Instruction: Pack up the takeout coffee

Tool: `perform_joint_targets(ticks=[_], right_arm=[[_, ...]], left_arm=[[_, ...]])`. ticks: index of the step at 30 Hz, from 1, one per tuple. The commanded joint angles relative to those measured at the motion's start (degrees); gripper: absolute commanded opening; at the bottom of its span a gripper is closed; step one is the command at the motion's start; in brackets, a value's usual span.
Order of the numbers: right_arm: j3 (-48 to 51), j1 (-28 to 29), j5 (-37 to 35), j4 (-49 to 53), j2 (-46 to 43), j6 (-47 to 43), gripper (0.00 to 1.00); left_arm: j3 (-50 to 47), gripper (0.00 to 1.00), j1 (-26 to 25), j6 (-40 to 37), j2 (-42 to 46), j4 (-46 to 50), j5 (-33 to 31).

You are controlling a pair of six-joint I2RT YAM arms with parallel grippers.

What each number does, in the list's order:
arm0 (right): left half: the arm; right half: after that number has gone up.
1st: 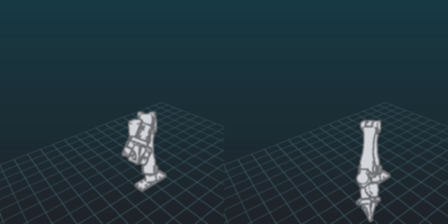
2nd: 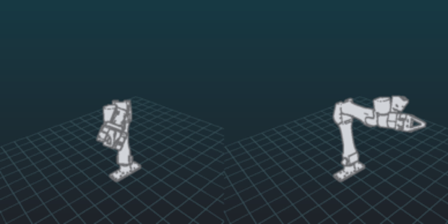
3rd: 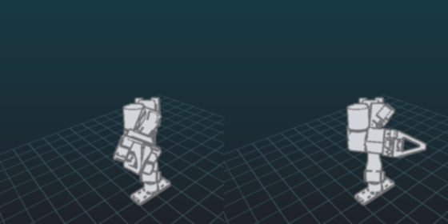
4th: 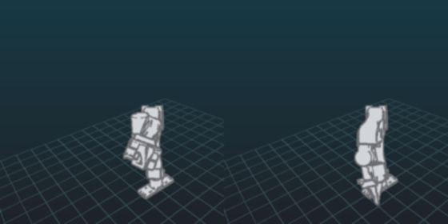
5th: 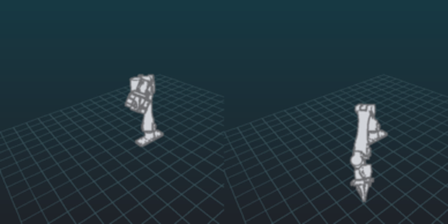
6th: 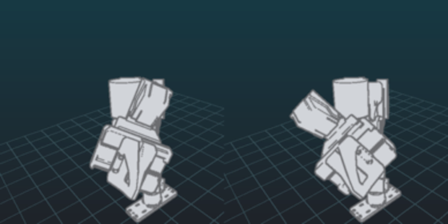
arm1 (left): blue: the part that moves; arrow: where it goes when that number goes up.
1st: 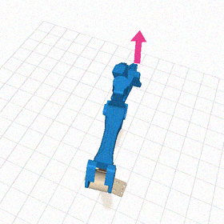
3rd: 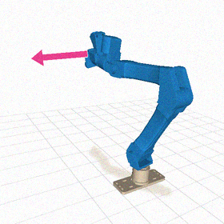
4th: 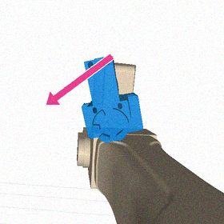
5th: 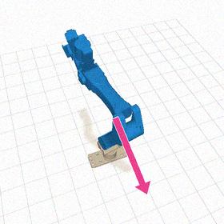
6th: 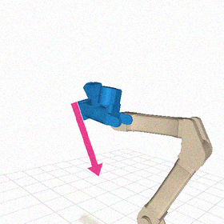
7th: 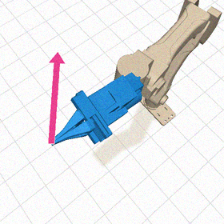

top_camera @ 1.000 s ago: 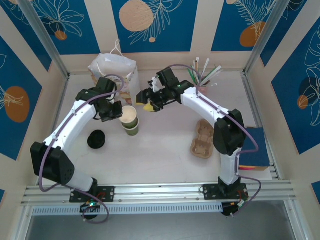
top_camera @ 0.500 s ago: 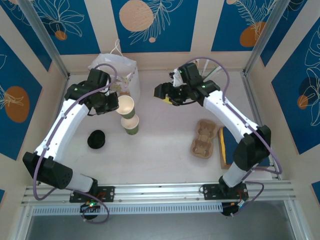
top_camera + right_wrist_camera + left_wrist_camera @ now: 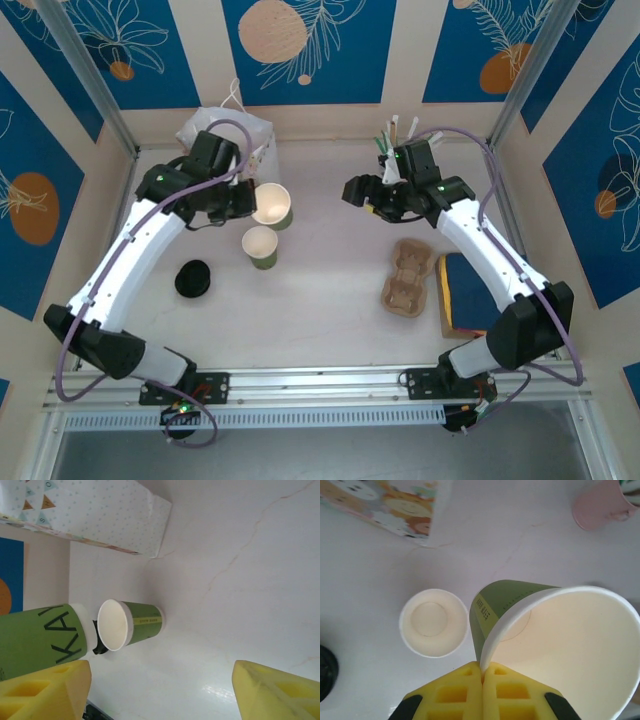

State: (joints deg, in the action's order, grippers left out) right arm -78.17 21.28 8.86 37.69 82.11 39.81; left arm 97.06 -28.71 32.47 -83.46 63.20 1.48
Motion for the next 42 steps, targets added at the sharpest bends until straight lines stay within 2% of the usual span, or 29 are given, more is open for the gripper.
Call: perform_joint_targets(ticks=[1, 9, 26, 42], right_arm=[[2.05, -1.21, -2.22, 2.22, -3.3, -1.57, 0.78], [6.46, -3.51, -3.92, 3.7, -7.76, -1.5, 0.99], [7.77, -3.71, -3.59, 4.42, -8.78, -2.77, 0.99], [7.42, -2.64, -3.15, 2.81, -6.32, -2.26, 0.99]], left_arm=[[-0.73, 0.0, -3.33, 1.36, -3.0, -3.21, 1.14], [-5.85, 0.0, -9.8, 2.93, -8.14, -10.71, 2.92], [-13.12, 0.0, -13.25, 2.33, -16.46, -14.96, 5.23], [-15.27, 0.02, -14.09, 1.33, -18.32, -14.44, 4.76]])
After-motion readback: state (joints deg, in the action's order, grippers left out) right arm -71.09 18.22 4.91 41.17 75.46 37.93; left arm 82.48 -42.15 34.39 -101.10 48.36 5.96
